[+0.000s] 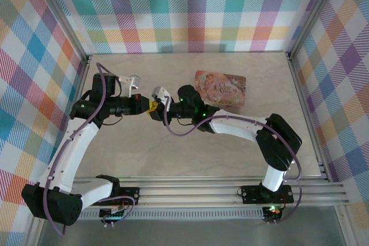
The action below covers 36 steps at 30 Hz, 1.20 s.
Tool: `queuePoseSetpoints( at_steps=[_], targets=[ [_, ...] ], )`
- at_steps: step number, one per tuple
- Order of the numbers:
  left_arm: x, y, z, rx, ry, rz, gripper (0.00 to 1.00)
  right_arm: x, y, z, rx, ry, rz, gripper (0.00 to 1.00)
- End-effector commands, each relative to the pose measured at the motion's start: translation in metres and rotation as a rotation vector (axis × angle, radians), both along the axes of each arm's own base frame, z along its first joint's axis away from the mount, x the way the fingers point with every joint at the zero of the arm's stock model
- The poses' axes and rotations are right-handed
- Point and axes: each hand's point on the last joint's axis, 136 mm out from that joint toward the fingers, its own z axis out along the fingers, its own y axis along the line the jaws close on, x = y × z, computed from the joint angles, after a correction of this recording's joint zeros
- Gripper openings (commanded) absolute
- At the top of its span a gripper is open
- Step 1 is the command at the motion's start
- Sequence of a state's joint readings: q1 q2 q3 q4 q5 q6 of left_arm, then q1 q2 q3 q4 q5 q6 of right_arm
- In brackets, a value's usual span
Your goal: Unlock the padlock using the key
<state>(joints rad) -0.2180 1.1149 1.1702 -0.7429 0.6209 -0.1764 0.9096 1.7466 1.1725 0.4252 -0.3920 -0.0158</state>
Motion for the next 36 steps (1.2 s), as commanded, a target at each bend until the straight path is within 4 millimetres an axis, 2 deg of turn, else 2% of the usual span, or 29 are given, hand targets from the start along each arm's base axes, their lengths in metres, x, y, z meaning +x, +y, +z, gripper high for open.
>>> queuePoseSetpoints(
  at_steps=[1,3,9,14,19,24,27,31,36],
  targets=[
    [-0.005,0.006,-0.003,0.018,0.027,0.03,0.0,-0.005,0.001,0.011,0.031,-0.041,0.023,0.06],
    [-0.006,0.008,-0.005,0.037,0.023,0.036,0.0,-0.008,0.001,0.01,0.027,-0.033,0.041,0.01],
    [-0.008,0.009,-0.005,0.053,0.0,0.013,0.0,-0.022,-0.001,0.008,0.018,0.026,0.114,0.0],
    [-0.012,0.007,0.0,0.08,-0.063,-0.052,0.37,-0.032,-0.008,0.013,0.014,0.134,0.213,0.0],
    [-0.025,0.005,0.014,0.123,-0.198,-0.17,0.56,-0.043,-0.019,0.014,-0.03,0.236,0.322,0.0],
    [-0.05,-0.005,0.02,0.11,-0.361,-0.344,0.58,-0.052,-0.031,0.013,-0.083,0.286,0.377,0.0],
    [-0.051,-0.007,0.021,0.082,-0.353,-0.345,0.56,-0.055,-0.036,0.011,-0.1,0.274,0.37,0.0],
    [-0.058,-0.021,0.027,-0.021,-0.333,-0.422,0.54,-0.062,-0.039,0.014,-0.096,0.292,0.401,0.0],
    [-0.051,-0.02,0.018,-0.004,-0.295,-0.411,0.51,-0.064,-0.042,0.016,-0.093,0.277,0.402,0.0]
  ],
)
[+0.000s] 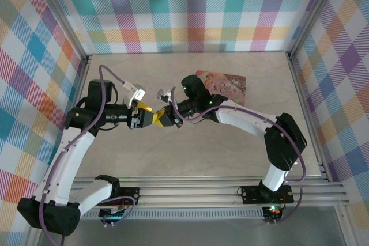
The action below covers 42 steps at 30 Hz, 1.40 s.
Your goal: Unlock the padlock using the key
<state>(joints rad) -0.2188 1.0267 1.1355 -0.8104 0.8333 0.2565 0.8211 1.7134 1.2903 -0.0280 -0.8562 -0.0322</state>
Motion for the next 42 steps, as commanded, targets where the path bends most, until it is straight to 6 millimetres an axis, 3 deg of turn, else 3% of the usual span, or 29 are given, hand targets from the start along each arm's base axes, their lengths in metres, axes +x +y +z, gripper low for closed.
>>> queuePoseSetpoints(
  at_steps=[1,15,18,25,27,28,31,34,35,37,42],
  targets=[
    [-0.001,-0.003,-0.002,-0.019,0.007,-0.036,0.51,-0.014,-0.007,0.015,0.032,-0.027,0.051,0.0],
    [0.009,-0.009,-0.024,-0.03,0.102,-0.05,0.42,-0.018,-0.005,0.015,0.037,-0.009,0.079,0.0],
    [0.014,-0.011,-0.027,-0.052,0.13,-0.039,0.33,-0.018,-0.004,0.013,0.034,-0.006,0.083,0.0],
    [0.016,-0.013,-0.03,-0.084,0.155,-0.017,0.0,-0.016,-0.003,0.008,0.018,-0.005,0.077,0.0],
    [0.017,-0.013,-0.029,-0.094,0.162,-0.001,0.0,-0.013,-0.003,0.006,0.01,-0.013,0.061,0.01],
    [0.018,-0.012,-0.029,-0.094,0.166,0.017,0.0,-0.01,-0.003,0.005,0.005,-0.022,0.037,0.1],
    [0.026,-0.008,-0.03,-0.093,0.196,0.092,0.0,0.0,-0.006,0.002,0.007,-0.078,-0.044,0.2],
    [0.034,-0.002,-0.033,-0.093,0.245,0.188,0.0,0.008,-0.012,0.003,0.015,-0.12,-0.116,0.55],
    [0.038,0.001,-0.035,-0.089,0.27,0.233,0.0,0.011,-0.014,0.002,0.012,-0.128,-0.139,0.6],
    [0.044,0.006,-0.038,-0.089,0.318,0.299,0.0,0.015,-0.021,0.001,0.011,-0.145,-0.189,0.65],
    [0.051,0.013,-0.045,-0.088,0.443,0.417,0.0,0.027,-0.039,-0.004,0.023,-0.202,-0.337,0.66]
  ],
)
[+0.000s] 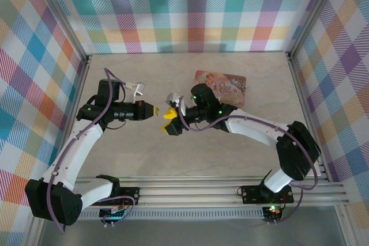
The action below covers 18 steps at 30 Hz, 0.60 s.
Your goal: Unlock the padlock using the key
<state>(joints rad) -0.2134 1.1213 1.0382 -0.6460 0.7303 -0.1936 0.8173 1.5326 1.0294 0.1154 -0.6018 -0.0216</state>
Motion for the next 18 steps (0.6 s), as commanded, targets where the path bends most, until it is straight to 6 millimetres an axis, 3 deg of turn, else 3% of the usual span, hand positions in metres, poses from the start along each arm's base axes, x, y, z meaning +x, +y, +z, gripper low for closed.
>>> queuePoseSetpoints(
  at_steps=[1,9,18],
  targets=[
    [0.011,0.008,0.002,-0.011,0.098,0.123,0.0,0.019,-0.007,0.019,0.057,-0.099,-0.13,0.65],
    [0.018,0.015,0.003,-0.026,0.233,0.259,0.0,0.027,0.007,0.023,0.015,-0.389,-0.245,0.62],
    [0.013,0.021,0.002,-0.021,0.334,0.35,0.0,0.036,0.04,0.034,0.017,-0.671,-0.26,0.49]
  ],
)
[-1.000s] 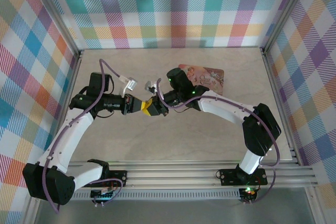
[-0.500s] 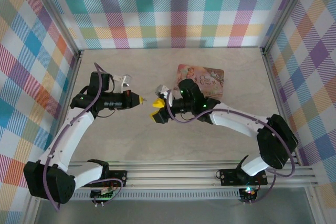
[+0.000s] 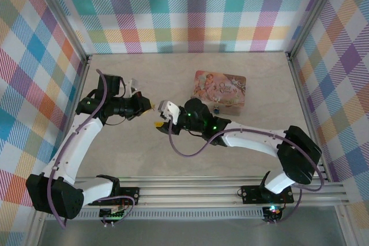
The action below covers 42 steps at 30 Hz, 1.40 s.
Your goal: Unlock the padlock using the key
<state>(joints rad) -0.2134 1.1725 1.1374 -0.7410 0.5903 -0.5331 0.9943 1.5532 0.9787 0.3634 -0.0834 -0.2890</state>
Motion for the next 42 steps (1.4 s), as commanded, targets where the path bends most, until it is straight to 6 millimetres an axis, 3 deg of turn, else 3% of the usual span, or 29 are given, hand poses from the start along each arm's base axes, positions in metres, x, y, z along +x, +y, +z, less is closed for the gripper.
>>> queuePoseSetpoints(
  at_steps=[1,15,20,24,32,37,40,42],
  targets=[
    [-0.005,0.006,0.0,-0.005,0.087,0.063,0.0,0.016,0.013,0.029,0.038,-0.185,-0.031,0.47],
    [-0.007,0.001,-0.01,-0.044,0.207,0.083,0.0,0.023,0.027,0.031,0.032,-0.27,-0.054,0.23],
    [-0.006,-0.002,-0.011,-0.059,0.232,0.084,0.0,0.023,0.03,0.023,0.009,-0.258,-0.048,0.24],
    [-0.005,0.001,-0.01,-0.063,0.233,0.095,0.0,0.024,0.032,0.014,-0.02,-0.249,-0.045,0.34],
    [-0.006,0.004,-0.008,-0.072,0.234,0.103,0.0,0.023,0.034,0.002,-0.057,-0.245,-0.037,0.33],
    [-0.005,0.007,-0.009,-0.071,0.233,0.109,0.0,0.02,0.034,-0.006,-0.077,-0.241,-0.022,0.45],
    [-0.005,0.008,-0.009,-0.072,0.236,0.11,0.0,0.018,0.033,-0.01,-0.082,-0.239,-0.018,0.43],
    [-0.006,0.008,-0.009,-0.073,0.237,0.109,0.0,0.018,0.032,-0.009,-0.08,-0.24,-0.022,0.37]
  ],
)
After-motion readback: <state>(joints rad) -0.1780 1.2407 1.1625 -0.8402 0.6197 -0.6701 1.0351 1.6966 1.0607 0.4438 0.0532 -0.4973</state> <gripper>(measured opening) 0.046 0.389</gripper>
